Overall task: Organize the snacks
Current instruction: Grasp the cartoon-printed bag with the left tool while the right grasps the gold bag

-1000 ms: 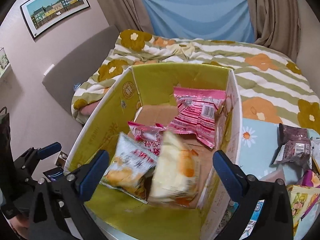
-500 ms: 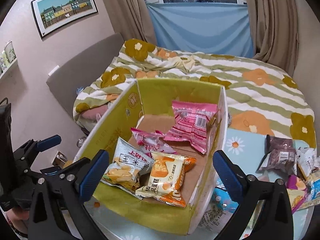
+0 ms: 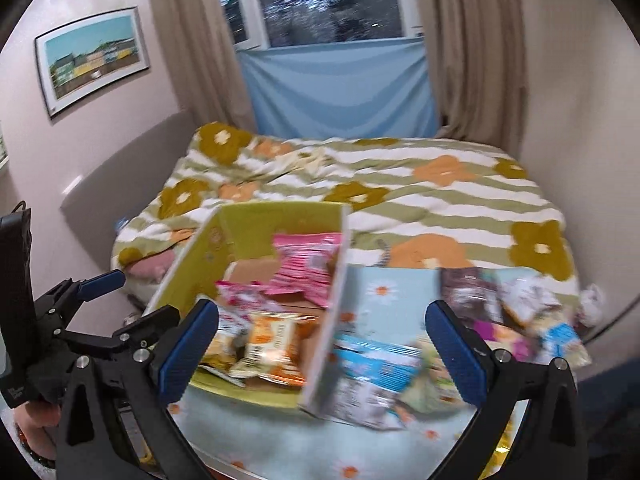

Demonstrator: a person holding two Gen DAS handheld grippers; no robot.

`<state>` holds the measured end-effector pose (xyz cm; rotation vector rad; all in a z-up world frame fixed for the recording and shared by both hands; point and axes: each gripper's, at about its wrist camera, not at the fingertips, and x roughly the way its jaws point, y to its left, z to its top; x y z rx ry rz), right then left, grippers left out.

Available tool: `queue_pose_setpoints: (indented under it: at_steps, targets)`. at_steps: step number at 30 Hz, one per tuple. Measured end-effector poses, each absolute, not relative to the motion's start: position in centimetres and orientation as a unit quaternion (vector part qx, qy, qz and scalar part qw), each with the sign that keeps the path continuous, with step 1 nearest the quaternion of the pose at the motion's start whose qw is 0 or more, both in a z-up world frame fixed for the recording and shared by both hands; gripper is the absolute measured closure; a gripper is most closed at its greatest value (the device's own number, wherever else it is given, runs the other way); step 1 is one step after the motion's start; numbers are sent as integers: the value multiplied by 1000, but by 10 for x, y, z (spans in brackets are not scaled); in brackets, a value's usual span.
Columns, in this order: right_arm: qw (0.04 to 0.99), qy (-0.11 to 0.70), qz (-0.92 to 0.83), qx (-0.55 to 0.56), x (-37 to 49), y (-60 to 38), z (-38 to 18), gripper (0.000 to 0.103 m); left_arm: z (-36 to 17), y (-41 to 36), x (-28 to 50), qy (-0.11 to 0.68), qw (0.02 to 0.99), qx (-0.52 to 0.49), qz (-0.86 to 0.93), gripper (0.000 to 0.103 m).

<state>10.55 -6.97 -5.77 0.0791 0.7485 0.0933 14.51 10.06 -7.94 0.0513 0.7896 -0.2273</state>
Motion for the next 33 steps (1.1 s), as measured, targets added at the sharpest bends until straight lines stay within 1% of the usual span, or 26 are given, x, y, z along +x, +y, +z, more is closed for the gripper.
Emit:
queue_pose_setpoints:
  at_steps: [6,13,17,23,33]
  targets:
    - [929,370,-13,31,77,-129,-59,0,-87,37,137,380,911,43,-157,0]
    - [913,405,-19,39,52,-198,-88,0,-110,-37,129,394,900,49,-179,0]
    - [901,432,-8,34,42,-234,-116,0,-135,-76,125,412,892,57,-178,0]
    - [883,468,25,31,37,-263,-159,0,-173,-119,124,430,885,79,-160,0]
    - [859,505,85,12,39,-271,-229,0,-232,-158,134,415,899,101,-101,0]
